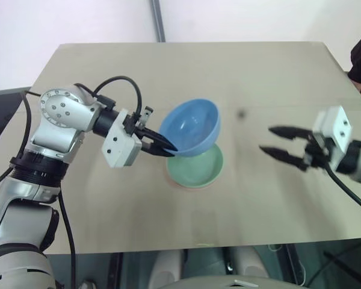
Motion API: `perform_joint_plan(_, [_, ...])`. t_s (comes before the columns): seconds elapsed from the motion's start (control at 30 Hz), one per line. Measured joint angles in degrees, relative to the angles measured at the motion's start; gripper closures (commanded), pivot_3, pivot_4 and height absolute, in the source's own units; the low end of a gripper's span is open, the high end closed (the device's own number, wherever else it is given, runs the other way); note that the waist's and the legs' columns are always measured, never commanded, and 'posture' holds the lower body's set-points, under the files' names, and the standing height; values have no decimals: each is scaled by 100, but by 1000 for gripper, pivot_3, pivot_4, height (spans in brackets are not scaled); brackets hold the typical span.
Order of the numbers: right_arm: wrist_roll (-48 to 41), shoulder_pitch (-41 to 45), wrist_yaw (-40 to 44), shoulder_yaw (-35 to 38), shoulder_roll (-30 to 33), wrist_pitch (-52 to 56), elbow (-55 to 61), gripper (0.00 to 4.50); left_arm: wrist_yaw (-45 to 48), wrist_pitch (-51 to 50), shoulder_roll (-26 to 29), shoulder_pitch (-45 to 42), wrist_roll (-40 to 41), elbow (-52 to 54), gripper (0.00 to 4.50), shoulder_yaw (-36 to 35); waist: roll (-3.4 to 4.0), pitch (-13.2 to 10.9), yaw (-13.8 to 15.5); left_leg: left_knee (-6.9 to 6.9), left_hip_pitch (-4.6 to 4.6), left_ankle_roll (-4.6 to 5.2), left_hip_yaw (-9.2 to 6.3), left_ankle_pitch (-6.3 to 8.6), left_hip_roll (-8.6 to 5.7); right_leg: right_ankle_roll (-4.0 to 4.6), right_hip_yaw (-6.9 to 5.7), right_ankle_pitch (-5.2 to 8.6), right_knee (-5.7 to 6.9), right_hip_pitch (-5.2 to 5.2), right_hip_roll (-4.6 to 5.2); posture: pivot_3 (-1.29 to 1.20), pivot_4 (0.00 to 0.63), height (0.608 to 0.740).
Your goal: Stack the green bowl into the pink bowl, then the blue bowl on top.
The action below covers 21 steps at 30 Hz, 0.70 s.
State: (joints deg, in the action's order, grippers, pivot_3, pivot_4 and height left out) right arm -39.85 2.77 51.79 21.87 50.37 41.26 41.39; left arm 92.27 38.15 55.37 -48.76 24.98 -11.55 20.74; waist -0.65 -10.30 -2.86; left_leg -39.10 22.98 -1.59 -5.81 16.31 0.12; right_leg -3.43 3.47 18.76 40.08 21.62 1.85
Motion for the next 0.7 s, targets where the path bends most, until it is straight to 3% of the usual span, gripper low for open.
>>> perform_joint_plan(0.2, [-986, -529, 136, 1189, 185, 201, 379, 1825, 0, 405, -17, -174, -5, -317, 4020, 406, 0, 0, -11, -15, -28, 3, 11, 1, 2, -1, 14, 0, 35, -12, -6, 0, 150, 740])
perform_joint_plan(0.27, [-1240, -533, 55, 1305, 208, 265, 381, 1316, 0, 494, -42, -183, -6, -374, 4054, 487, 0, 0, -9, -18, -28, 3, 12, 1, 2, 0, 15, 0, 42, -11, -6, 0, 150, 740])
perform_joint_plan(0.33, [-1618, -536, -103, 1377, 253, 359, 399, 300, 0, 627, -76, -318, -11, -522, 4054, 653, -1, -1, 10, -20, -27, 3, 12, 1, 2, 0, 15, 0, 44, -10, -7, 0, 150, 740])
perform_joint_plan(0.37, [-1700, -536, -131, 1406, 273, 367, 425, 44, 0, 654, -80, -346, -11, -550, 4054, 683, -1, -1, 12, -20, -27, 3, 12, 1, 2, -1, 16, 0, 43, -10, -7, 0, 150, 740])
perform_joint_plan(0.6, [-1828, -586, -402, 1394, 417, 302, 621, 44, 0, 872, -98, -501, -8, -743, 4054, 947, -2, -1, 34, -21, -24, 3, 11, 1, 1, -1, 16, 0, 40, -9, -7, 0, 150, 740])
perform_joint_plan(0.63, [-1775, -586, -413, 1372, 442, 269, 621, 0, 0, 877, -98, -512, -6, -762, 3533, 955, -1, -1, 34, -21, -24, 3, 12, 1, 1, -1, 16, 0, 40, -9, -6, 0, 150, 740])
perform_joint_plan(0.7, [-1700, -586, -431, 1321, 471, 215, 618, 0, 0, 883, -97, -528, -5, -771, 2948, 966, -1, -1, 34, -21, -25, 3, 12, 1, 2, -1, 16, 0, 40, -9, -7, 0, 150, 740])
